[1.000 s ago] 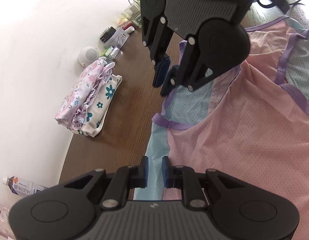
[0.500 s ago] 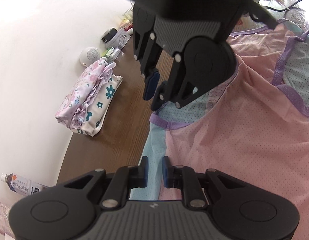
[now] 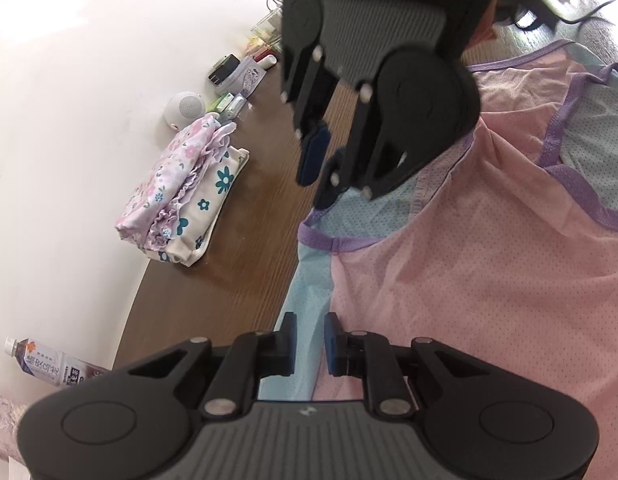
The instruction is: Fold clothes
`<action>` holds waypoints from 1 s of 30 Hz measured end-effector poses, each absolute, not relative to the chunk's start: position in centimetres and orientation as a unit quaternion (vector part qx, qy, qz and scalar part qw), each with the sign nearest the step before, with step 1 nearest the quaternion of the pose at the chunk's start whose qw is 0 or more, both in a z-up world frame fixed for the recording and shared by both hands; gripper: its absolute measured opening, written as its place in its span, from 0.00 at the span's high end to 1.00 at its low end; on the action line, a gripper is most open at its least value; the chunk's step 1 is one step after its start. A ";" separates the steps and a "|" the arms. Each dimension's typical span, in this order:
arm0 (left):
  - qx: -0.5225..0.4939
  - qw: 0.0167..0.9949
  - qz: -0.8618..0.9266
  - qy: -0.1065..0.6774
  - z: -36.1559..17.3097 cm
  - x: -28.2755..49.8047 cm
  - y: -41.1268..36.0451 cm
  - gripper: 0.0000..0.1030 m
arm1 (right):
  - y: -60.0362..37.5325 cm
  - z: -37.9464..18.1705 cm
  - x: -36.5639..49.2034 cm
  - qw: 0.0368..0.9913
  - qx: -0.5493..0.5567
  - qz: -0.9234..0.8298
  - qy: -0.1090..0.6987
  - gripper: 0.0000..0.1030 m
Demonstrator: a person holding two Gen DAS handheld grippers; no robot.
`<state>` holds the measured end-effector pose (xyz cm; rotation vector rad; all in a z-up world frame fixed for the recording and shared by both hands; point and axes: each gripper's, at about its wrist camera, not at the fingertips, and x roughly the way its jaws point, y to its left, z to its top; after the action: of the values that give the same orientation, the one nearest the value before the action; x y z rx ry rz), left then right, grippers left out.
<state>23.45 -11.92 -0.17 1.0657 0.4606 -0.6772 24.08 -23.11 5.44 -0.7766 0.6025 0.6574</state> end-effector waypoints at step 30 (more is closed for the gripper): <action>0.535 0.735 -0.395 0.130 -0.3 19.4 -15.2 0.89 | -24.1 4.9 18.8 0.820 -0.374 0.305 0.308 0.98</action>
<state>19.44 -15.16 -0.34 1.1759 0.2863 -0.8673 18.77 -24.12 4.85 -0.7967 0.6550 0.6492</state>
